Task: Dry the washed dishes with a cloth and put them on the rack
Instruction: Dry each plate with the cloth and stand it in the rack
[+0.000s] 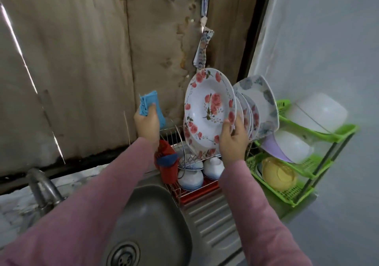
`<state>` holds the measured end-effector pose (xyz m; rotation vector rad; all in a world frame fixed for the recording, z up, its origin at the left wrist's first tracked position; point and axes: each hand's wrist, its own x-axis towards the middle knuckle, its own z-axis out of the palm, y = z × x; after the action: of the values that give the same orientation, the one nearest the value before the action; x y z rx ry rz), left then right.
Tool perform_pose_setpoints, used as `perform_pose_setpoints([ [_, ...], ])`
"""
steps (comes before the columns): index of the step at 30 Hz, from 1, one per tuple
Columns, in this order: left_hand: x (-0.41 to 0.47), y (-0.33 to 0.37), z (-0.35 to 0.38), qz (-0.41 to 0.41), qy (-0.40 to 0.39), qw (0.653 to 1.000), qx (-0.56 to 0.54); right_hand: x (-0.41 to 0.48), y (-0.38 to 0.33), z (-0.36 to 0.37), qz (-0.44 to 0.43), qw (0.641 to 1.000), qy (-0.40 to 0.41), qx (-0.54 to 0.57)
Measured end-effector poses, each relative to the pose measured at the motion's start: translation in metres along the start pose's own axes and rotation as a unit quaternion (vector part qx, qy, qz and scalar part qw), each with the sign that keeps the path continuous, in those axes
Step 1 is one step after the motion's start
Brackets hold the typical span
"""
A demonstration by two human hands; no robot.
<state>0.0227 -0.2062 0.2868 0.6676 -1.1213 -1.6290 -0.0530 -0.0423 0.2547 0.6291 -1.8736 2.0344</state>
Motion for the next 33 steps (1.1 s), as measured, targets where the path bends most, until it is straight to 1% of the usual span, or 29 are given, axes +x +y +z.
perform_pose_setpoints([
  [4,0.010,-0.020,0.005,0.015,0.006,0.998,0.059,0.008,0.019,0.017,-0.012,0.996,-0.047,-0.080],
  [7,0.010,-0.029,0.010,0.012,0.009,0.996,0.083,0.010,0.029,0.030,-0.021,0.989,-0.082,-0.125],
  [18,0.012,-0.036,0.017,0.008,0.013,0.997,0.077,0.013,0.047,0.044,0.029,0.972,-0.149,-0.180],
  [22,0.008,-0.034,0.017,0.007,0.008,0.997,0.080,0.014,0.041,0.039,0.028,0.951,-0.196,-0.236],
  [25,0.002,-0.030,0.017,0.003,0.007,0.996,0.085,0.015,0.038,0.035,0.019,0.943,-0.221,-0.249],
  [30,-0.010,-0.019,0.011,-0.006,0.016,0.997,0.071,0.014,0.027,0.036,0.002,0.949,-0.208,-0.237],
  [33,-0.022,-0.010,0.006,0.001,0.007,0.999,0.039,0.010,0.014,0.032,-0.053,0.954,-0.187,-0.228],
])
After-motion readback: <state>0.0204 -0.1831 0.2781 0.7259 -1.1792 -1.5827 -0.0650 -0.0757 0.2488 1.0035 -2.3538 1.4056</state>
